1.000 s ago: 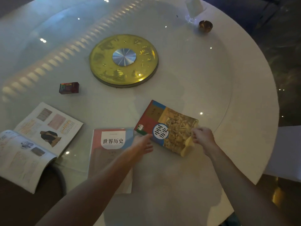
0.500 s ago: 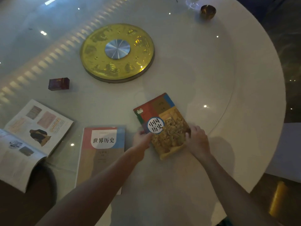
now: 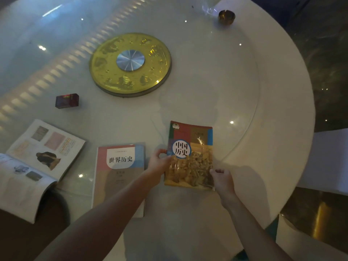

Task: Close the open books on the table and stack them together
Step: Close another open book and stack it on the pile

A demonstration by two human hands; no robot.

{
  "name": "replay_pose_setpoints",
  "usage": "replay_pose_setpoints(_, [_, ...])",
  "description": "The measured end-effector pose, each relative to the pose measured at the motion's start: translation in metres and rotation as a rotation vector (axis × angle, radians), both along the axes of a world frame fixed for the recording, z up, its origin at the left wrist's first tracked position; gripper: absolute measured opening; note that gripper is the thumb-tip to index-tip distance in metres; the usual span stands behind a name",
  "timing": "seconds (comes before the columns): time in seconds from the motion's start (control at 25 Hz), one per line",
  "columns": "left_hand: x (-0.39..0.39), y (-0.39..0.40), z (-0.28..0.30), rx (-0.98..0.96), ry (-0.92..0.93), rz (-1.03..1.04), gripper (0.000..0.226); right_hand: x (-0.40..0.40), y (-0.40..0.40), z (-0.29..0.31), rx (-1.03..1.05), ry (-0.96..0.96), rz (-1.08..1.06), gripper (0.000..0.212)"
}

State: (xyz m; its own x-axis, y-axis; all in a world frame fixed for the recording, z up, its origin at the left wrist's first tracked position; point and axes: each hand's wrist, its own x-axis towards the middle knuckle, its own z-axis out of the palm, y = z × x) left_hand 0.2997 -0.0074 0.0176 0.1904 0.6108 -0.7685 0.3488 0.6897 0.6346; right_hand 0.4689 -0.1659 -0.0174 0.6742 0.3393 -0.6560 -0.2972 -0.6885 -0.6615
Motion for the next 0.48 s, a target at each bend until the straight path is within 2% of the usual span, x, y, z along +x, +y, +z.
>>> replay_pose_setpoints(0.12, [-0.029, 0.004, 0.017, -0.026, -0.073, 0.035, 0.021, -0.008, 0.007, 0.019, 0.127, 0.181, 0.037, 0.021])
replay_pose_setpoints(0.2, [-0.053, 0.008, 0.028, -0.02, -0.098, 0.077, 0.02, -0.019, 0.017, 0.031, 0.18, 0.234, 0.107, 0.02])
replay_pose_setpoints(0.4, [-0.131, 0.014, 0.04, 0.149, -0.076, 0.164, 0.014, -0.074, 0.057, 0.04, 0.208, 0.268, 0.277, 0.017])
replay_pose_setpoints(0.48, [-0.17, 0.012, 0.035, 0.205, 0.002, 0.196, 0.014, -0.109, 0.071, 0.041, 0.194, 0.242, 0.354, 0.011])
